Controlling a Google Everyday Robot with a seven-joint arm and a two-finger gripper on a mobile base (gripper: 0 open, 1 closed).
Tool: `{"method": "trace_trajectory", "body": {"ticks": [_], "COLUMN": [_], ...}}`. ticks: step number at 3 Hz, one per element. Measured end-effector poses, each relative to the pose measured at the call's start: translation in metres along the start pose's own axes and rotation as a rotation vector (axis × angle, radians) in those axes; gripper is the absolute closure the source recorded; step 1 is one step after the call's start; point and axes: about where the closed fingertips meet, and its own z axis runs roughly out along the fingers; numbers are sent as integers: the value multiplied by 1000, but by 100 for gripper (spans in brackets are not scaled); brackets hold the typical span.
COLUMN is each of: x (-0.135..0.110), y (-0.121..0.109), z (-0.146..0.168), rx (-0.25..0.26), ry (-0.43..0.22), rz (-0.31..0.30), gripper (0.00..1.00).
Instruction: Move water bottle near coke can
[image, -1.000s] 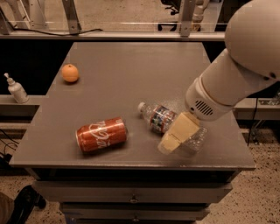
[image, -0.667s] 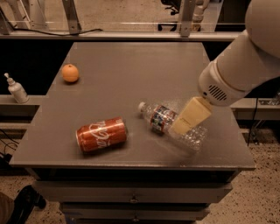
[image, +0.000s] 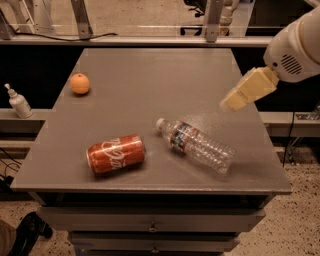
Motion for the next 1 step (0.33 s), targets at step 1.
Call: {"method": "trace_trajectory", "body": {"ticks": [1], "x": [-18], "y": [-41], "z": [-10], "rx": [51], "ry": [-94], "rz": [49], "gripper": [0]}}
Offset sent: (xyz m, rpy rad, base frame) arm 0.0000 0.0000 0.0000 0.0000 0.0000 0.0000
